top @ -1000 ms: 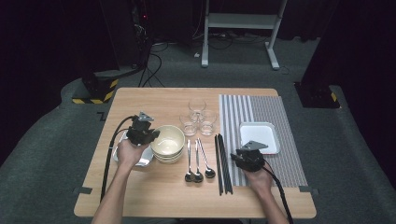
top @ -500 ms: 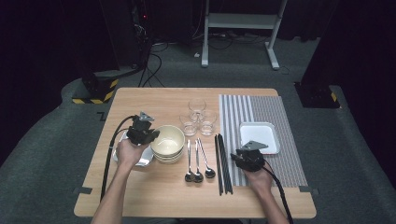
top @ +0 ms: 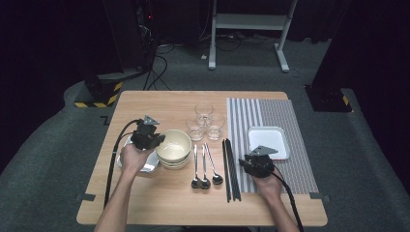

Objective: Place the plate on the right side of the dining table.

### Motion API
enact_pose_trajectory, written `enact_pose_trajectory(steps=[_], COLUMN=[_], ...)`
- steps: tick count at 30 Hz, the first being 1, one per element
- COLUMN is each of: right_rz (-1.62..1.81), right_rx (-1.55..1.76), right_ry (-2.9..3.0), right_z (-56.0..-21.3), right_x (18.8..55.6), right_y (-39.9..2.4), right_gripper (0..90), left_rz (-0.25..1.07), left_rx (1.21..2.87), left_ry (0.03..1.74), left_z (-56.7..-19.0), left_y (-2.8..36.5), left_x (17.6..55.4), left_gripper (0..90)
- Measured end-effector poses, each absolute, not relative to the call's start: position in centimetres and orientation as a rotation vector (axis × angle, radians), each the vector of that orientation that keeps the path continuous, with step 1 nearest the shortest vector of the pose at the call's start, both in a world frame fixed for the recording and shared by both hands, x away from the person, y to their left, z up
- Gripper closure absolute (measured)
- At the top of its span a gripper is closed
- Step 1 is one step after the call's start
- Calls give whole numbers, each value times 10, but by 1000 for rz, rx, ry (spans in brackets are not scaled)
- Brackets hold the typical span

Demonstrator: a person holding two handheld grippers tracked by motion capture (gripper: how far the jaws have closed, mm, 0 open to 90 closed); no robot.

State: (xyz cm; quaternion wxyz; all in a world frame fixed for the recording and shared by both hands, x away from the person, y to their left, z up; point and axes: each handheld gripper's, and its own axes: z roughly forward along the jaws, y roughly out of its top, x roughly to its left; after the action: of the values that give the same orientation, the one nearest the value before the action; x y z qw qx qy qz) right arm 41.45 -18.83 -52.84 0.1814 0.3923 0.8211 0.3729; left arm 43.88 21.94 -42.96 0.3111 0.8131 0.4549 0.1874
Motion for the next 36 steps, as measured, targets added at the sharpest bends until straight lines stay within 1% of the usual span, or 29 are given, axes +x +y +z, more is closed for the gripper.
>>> enact_pose_trajectory(steps=[5,8,13,15,20,21,22,24,27,36], right_rz=[1051,1051,1052,1052,1049,1048,1048,1046,1049,1050], right_rx=[1105,1105,1108,1109,1105,1105,1105,1105,1107,1107], right_ry=[2318,2318,2320,2320,2319,2319,2318,2317,2317,2318], right_z=[-528,-528,-528,-528,-528,-528,-528,-528,-528,-528], right_x=[414,414,415,415,414,414,414,414,414,415], right_y=[-188,-188,-188,-188,-188,-188,-188,-188,-188,-188], right_gripper=[637,637,637,637,639,639,640,643,643,642], left_rz=[552,555,472,470,558,526,523,564,545,579], left_rx=[2168,2178,2158,2160,2179,2139,2125,2172,2161,2153], left_ry=[1185,1181,1197,1197,1178,1183,1172,1167,1171,1158], left_z=[-429,-428,-427,-426,-422,-420,-417,-416,-417,-417], left_y=[216,215,220,220,216,218,219,215,217,215], left_x=[435,436,442,442,436,435,434,435,436,432], left_gripper=[818,818,817,816,830,838,841,843,844,846])
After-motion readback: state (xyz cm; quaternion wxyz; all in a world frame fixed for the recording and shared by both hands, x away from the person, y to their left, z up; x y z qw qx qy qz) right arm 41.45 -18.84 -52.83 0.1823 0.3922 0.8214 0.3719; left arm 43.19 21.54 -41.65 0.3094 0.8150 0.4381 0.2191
